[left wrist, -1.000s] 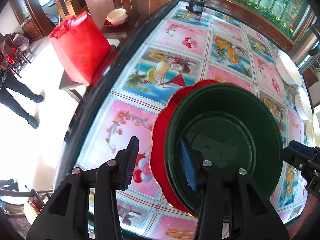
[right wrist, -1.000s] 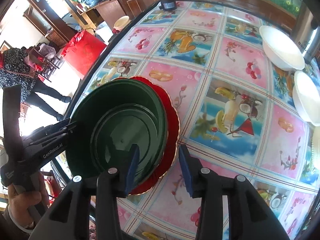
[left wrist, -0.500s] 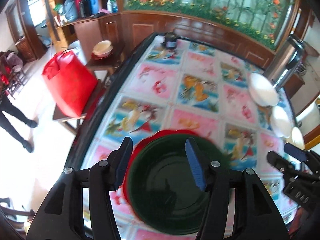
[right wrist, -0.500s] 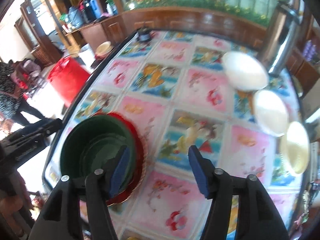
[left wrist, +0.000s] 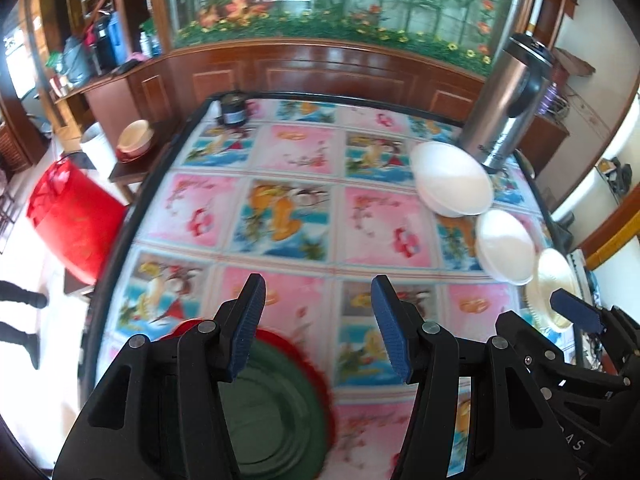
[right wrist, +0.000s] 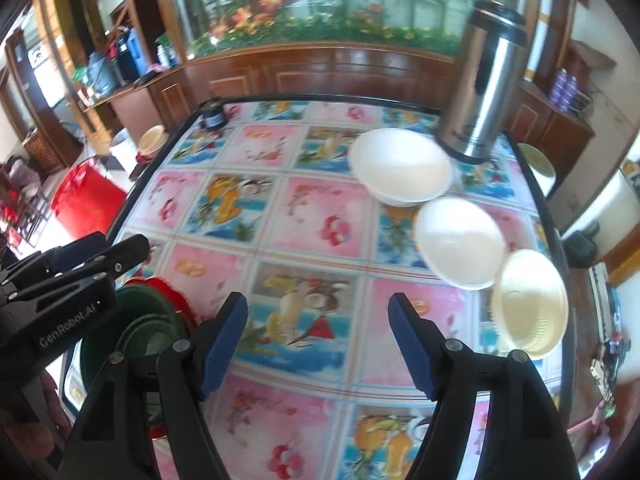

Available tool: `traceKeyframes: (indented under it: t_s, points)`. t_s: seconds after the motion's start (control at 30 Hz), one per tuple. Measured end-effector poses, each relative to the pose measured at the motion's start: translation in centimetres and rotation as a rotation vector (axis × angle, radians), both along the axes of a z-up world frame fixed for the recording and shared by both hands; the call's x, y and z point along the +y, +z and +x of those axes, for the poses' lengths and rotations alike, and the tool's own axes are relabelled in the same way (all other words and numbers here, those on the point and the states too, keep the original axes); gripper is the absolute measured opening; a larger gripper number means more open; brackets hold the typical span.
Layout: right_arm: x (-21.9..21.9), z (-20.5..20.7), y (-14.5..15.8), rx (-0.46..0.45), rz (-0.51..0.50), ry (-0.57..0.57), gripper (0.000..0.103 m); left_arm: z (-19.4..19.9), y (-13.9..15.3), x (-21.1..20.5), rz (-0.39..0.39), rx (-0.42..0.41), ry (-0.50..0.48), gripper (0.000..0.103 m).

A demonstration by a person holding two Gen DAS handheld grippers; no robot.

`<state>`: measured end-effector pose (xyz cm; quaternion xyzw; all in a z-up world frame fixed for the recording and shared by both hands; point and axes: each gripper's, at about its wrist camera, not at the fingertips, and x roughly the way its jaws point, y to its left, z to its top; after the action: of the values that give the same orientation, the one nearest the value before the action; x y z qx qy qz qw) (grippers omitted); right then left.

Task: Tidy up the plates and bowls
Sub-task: 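Move the left tool to the large white bowl beside the steel kettle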

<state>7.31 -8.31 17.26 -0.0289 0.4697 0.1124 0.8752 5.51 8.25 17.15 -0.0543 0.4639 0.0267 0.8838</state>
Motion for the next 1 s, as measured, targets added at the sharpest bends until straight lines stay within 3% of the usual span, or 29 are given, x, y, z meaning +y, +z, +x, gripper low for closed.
traceKeyframes:
  t_s: [0.43, 1.0]
  points:
    - [-7.5, 2.4, -1.1, 0.026, 0.005, -0.108, 0.074, 4.9, -1.9, -9.4, 0.0, 0.035, -0.123, 0.055]
    - [-11.6, 6.2, -2.8, 0.053, 0.022, -0.113, 0.075, 8.7, -4.2, -13.7, 0.025, 0.065, -0.121, 0.055]
